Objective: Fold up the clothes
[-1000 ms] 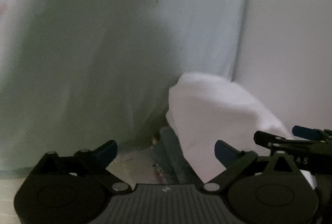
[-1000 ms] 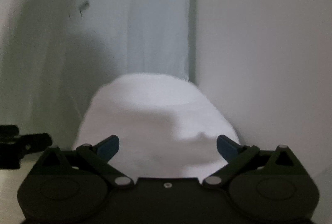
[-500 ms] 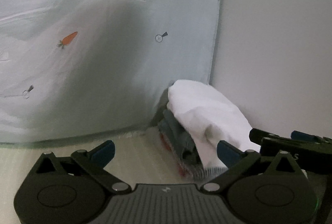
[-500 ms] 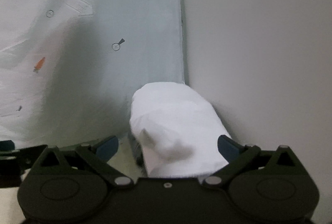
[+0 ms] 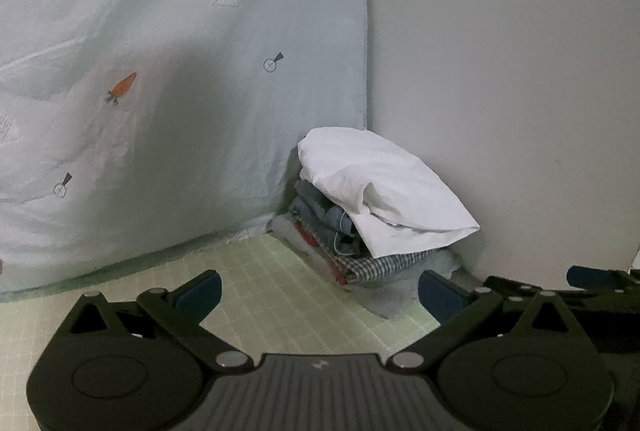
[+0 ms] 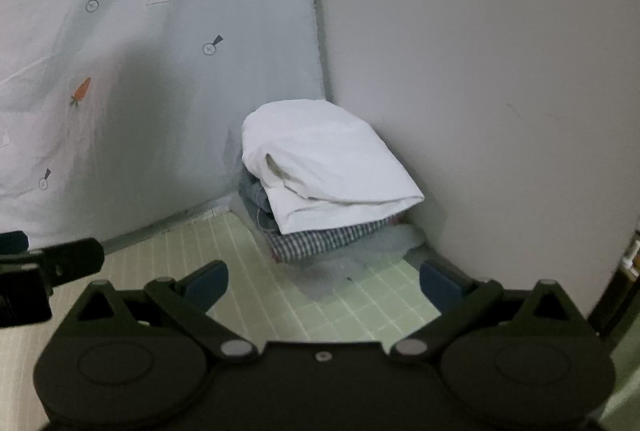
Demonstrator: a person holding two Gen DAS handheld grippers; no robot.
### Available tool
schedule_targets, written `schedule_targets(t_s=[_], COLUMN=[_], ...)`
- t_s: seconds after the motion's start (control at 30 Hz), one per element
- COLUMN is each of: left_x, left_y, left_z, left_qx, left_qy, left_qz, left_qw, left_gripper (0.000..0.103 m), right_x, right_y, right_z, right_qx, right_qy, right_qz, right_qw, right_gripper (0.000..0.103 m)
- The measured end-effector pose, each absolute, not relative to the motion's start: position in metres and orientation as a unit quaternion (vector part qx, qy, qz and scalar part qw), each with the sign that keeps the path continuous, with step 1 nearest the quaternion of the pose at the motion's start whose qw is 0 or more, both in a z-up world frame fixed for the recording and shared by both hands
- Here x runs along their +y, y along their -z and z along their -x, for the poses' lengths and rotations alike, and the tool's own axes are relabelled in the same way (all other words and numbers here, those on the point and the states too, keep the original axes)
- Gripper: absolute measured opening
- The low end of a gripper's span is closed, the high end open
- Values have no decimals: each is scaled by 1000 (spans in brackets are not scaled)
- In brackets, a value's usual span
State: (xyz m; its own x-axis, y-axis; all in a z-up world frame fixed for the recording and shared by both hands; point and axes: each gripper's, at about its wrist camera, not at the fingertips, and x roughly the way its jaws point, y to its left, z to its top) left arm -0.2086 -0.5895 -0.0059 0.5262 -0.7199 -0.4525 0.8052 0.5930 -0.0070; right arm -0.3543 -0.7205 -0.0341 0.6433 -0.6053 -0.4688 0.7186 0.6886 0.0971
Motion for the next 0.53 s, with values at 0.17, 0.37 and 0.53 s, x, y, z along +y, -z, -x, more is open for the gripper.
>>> schedule_targets(t_s=[0.17,0.37,0.53], left_x=[-579,-573,-570], left_y=[4,2,1], left_z=[216,223,225], left_qx=[206,198,196], left_qy=[442,443,442], left_qz=[-100,-99,-94], left_qw=[867,869,870], left_gripper=[103,103,103], right_x=[-710,-703,-698], right_y=[30,29,27], right_z=[365,368,369], right_qx=[200,199,194], right_qy=[376,376,372], right_qz=[-136,-133,-127], right_qw=[895,895,899], right_gripper=[103,103,103])
